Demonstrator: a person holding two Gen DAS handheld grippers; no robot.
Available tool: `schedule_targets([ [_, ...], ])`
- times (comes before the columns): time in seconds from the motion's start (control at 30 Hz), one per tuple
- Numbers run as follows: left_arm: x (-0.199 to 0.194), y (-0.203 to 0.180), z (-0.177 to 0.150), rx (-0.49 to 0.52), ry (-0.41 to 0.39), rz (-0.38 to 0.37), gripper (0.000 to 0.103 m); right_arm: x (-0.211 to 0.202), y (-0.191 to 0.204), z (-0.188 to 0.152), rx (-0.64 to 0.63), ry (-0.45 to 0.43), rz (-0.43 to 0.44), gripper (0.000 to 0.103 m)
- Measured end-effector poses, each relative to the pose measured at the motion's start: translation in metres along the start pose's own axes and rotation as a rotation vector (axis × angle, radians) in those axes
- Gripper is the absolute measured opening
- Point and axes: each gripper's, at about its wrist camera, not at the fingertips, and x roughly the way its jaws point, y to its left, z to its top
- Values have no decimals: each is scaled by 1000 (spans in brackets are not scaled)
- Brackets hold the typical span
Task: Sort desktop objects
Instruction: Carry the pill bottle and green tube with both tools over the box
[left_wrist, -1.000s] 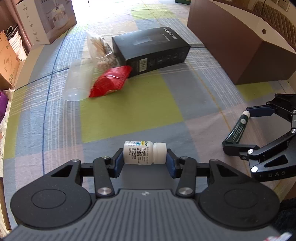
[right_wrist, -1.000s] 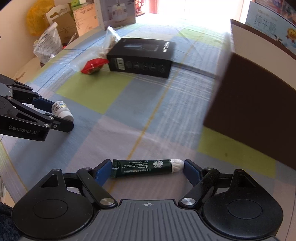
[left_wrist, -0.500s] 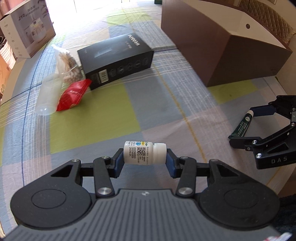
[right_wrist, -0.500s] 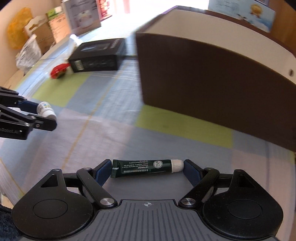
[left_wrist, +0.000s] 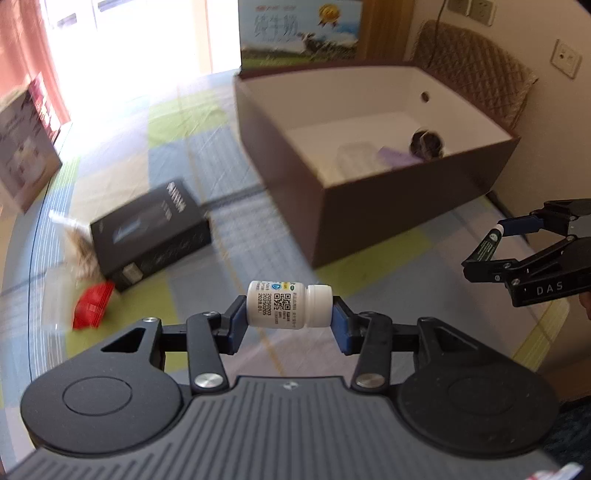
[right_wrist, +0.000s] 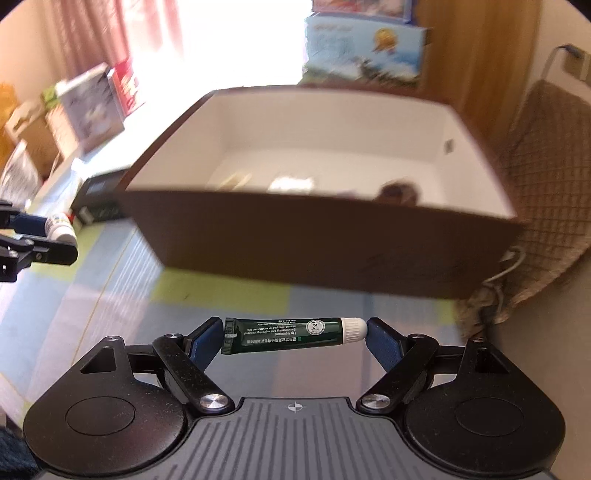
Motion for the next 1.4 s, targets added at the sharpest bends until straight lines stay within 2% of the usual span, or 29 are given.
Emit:
schedule_targets([
  [0.27, -6, -37, 49, 69, -89, -47, 42, -41, -38, 29, 43, -138, -16, 81],
  [0.43, 3, -56, 76, 103, -123, -64, 42, -45, -55, 53, 43, -187, 8, 81],
  [0.57, 19, -64, 97, 95, -118, -74, 42, -35, -68, 72, 33, -199, 27, 81],
  [0.77, 43, -66, 126, 76, -105, -61, 42, -1, -79, 100, 22, -196, 34, 81],
  [0.97, 74, -63, 156, 61, -90, -9, 42, 41, -88, 128, 54, -175, 54, 81],
  [1.4, 140, -49, 197, 11, -5, 41, 42, 112, -116, 164, 63, -26, 60, 81],
])
